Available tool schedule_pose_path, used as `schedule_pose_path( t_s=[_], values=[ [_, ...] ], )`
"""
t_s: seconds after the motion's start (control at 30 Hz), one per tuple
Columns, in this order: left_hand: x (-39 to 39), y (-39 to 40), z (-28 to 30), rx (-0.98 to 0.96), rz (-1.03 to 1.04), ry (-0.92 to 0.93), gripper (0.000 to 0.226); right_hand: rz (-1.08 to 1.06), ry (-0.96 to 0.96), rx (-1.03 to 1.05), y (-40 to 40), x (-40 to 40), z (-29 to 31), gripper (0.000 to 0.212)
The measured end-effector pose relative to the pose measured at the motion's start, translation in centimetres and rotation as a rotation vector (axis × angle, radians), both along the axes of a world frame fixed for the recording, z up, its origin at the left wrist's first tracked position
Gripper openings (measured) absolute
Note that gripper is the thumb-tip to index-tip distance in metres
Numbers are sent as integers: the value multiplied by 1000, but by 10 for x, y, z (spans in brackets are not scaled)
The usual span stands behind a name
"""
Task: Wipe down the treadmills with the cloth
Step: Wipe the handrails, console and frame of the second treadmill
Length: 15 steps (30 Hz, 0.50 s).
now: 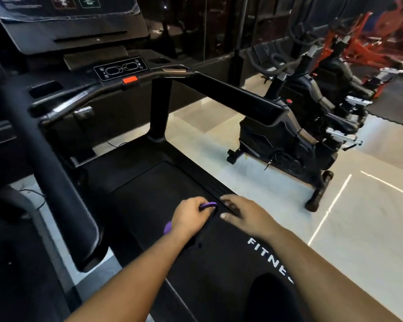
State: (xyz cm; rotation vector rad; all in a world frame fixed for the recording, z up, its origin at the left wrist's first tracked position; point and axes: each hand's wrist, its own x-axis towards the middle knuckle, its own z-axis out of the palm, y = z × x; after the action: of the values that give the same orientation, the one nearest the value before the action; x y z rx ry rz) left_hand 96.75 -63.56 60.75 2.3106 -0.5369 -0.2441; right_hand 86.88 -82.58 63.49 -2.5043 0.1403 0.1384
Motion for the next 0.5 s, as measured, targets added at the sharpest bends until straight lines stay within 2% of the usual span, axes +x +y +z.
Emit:
schedule_pose_path(
  t_s=[0.07, 0.13, 0.27, 0.43, 0.5],
  values=[
    [11, -20, 8, -13, -4, -19, 24, 83, 10, -10, -3, 21, -12, 62],
    [18, -38, 22, -23, -18, -9, 30, 47, -22, 48, -16, 34, -11, 55],
    [26, -67, 79, -20, -27, 33, 14, 96, -55, 8, -69, 48, 23, 40],
    [36, -86, 137, -71, 106, 44, 10, 130, 17, -119, -137, 59, 68, 43],
    [30, -88, 159, -49, 157, 33, 17, 168, 49, -174, -149, 59, 90, 42]
  ],
)
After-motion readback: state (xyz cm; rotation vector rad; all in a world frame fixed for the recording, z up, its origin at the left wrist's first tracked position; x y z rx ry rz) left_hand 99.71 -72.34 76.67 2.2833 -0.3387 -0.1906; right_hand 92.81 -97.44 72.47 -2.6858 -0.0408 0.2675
